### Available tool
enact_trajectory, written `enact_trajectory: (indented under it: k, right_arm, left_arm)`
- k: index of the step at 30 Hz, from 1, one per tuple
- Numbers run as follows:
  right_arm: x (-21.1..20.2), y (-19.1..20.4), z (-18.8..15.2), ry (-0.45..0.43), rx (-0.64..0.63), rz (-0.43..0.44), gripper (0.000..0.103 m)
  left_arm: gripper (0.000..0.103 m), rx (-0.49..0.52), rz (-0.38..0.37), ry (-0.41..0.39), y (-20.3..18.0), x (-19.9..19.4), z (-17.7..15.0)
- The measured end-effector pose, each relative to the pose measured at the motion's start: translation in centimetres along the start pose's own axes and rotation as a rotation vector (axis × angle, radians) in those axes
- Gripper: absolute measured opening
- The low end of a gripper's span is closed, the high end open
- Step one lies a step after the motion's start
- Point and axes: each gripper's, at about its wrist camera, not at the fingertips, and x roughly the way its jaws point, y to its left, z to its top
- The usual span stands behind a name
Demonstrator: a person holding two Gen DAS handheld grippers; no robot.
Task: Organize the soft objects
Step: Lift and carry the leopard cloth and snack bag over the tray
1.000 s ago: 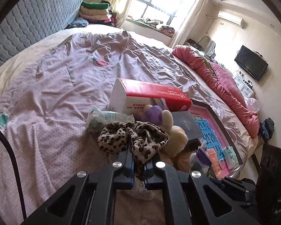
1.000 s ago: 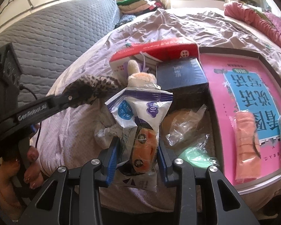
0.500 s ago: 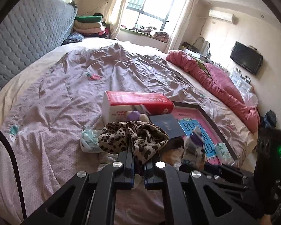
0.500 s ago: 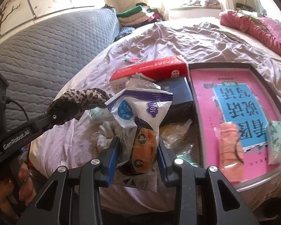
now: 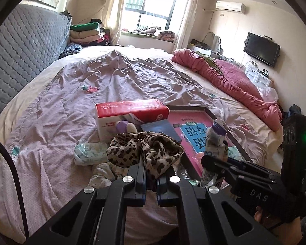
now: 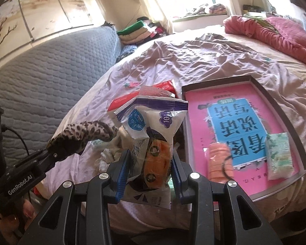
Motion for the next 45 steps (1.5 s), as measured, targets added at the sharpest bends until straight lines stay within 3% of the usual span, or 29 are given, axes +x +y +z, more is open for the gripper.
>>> enact_trajectory:
  k: [14, 25, 36, 45]
  right_arm:
    - [-2.9, -3.7, 0.9, -0.074, 0.077, -0.017, 0.039]
    - [-4.1, -6.5, 1.2, -0.097, 0.129, -0.036, 0.039]
    - [-5.8, -9.4, 1.7, -0.131, 0.085, -0.168, 0.039]
    - [-6.4, -11.2, 2.0, -0.144, 0.093, -0.192, 0.039]
  left_arm:
    - [0.006, 0.119, -0.028, 0.011, -5.6, -0.1, 0.5]
    - [0.006, 0.158, -0.085, 0.040, -9.4, 1.2, 1.1]
    - [0.006, 0.201, -0.112, 0.086, -12.7, 4.2, 1.0]
    - [0.006, 0.214, -0.105, 0.132, -13.9, 6.6, 1.1]
